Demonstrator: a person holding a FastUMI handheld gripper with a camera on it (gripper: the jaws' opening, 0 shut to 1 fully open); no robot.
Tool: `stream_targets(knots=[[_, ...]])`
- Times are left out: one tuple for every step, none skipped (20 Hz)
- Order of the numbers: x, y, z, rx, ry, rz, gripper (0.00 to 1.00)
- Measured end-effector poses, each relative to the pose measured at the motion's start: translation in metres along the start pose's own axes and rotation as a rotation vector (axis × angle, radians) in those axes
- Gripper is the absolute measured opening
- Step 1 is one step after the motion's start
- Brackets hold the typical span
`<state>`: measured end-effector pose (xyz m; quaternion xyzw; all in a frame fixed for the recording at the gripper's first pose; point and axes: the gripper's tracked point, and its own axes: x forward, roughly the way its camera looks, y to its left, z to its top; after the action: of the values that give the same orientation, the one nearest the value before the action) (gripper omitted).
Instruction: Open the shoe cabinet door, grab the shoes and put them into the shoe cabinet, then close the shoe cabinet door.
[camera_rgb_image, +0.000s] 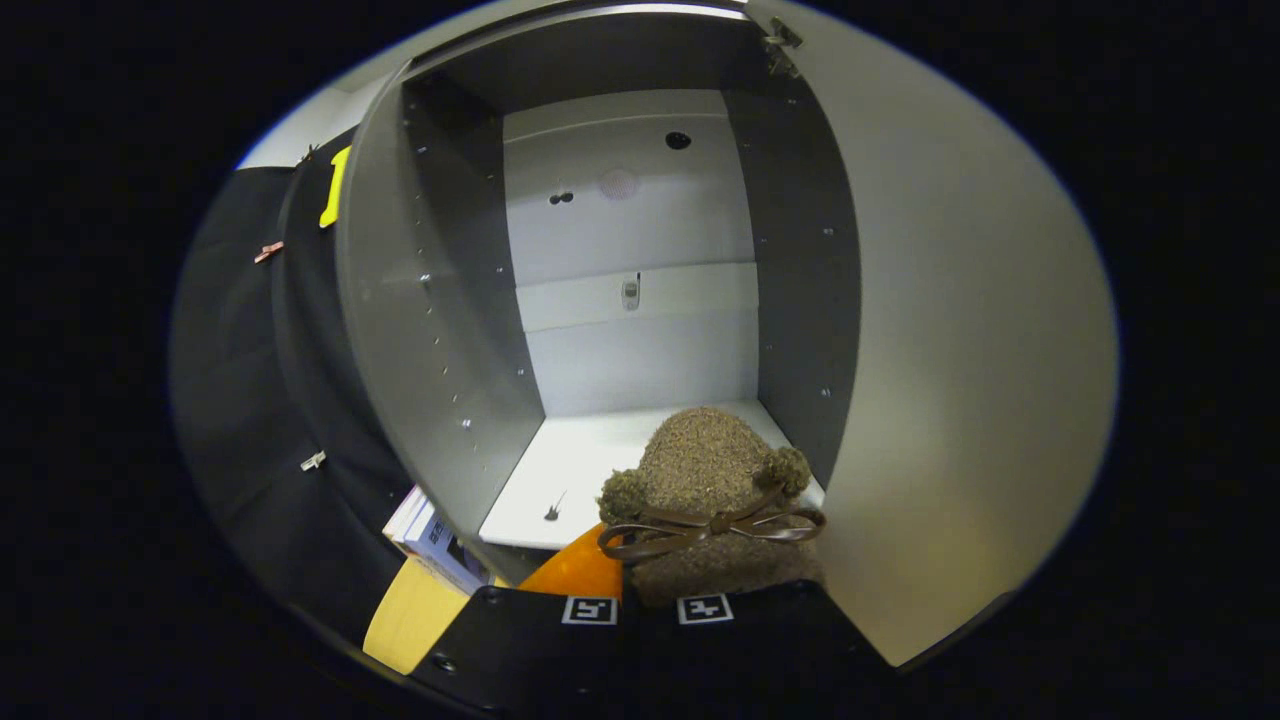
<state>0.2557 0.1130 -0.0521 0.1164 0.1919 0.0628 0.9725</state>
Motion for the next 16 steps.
stream_targets(knots=[[0.016,0.001,0.005,-0.007,0.009,-0.003,0.07],[0.034,0.003,0.01,-0.012,0.017,-0.006,0.07],[0.052,0.006,0.008,-0.015,0.039,-0.006,0.07],[0.072,0.01,0.005,-0.016,0.067,-0.001,0.07],[0.091,0.014,0.002,-0.008,0.081,0.004,0.07],[0.108,0.014,-0.003,-0.009,0.101,0.008,0.07],[0.126,0.017,-0.008,-0.015,0.112,0.004,0.07],[0.143,0.021,-0.013,-0.02,0.125,-0.002,0.07],[0.158,0.024,-0.017,-0.019,0.137,-0.004,0.07],[0.17,0.028,-0.02,-0.014,0.145,-0.004,0.07],[0.181,0.03,-0.024,-0.019,0.161,-0.003,0.07],[0.191,0.03,-0.028,-0.026,0.176,-0.012,0.07],[0.201,0.03,-0.029,-0.026,0.187,-0.024,0.07],[0.209,0.029,-0.032,-0.026,0.198,-0.032,0.07],[0.214,0.028,-0.033,-0.018,0.209,-0.042,0.07],[0.219,0.026,-0.035,-0.003,0.223,-0.052,0.07]])
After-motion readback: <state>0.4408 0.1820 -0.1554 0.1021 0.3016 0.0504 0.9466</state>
